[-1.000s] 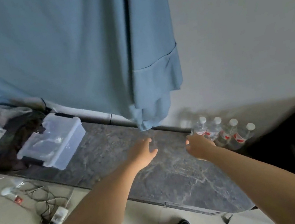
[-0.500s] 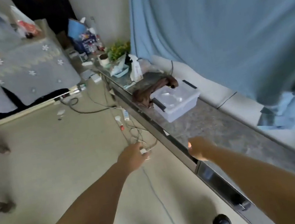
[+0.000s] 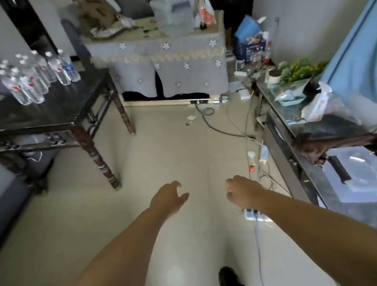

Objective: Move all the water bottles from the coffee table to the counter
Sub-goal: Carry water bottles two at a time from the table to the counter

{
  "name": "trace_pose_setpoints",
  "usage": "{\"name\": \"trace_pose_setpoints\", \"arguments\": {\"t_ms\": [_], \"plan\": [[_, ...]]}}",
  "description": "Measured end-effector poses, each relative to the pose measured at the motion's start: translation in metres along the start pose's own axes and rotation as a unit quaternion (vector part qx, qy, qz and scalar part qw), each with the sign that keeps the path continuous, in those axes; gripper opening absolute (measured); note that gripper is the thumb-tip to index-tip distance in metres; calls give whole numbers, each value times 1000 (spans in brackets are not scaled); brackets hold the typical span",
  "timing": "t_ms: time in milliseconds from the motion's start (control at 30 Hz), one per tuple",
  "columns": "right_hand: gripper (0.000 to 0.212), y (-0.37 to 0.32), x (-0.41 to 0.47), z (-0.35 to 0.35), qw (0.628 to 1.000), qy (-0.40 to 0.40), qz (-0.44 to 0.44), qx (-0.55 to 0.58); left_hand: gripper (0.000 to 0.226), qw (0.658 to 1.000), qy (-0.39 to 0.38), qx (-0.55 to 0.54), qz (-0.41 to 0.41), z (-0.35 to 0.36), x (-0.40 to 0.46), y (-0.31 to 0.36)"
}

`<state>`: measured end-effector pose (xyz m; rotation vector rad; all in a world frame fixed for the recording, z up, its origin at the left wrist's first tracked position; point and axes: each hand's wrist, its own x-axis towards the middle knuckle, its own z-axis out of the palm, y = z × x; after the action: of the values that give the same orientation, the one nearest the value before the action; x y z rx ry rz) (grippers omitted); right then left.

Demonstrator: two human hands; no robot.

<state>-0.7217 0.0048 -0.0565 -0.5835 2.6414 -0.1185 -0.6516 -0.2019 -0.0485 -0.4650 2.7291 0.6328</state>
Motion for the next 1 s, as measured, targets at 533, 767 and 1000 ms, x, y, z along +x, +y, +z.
{"name": "trace_pose_setpoints", "arguments": {"t_ms": [533, 767, 1000], "plan": [[35, -139, 249, -135, 986, 11, -153, -63, 47, 983, 114, -81, -119, -151, 154, -85], [33, -265, 336, -145, 972, -10, -224, -69, 38, 959, 137, -125, -212, -212, 187, -197], [34, -404, 422, -157, 966, -10, -249, -65, 47, 942, 169, -167, -236, -292, 241, -323]]}}
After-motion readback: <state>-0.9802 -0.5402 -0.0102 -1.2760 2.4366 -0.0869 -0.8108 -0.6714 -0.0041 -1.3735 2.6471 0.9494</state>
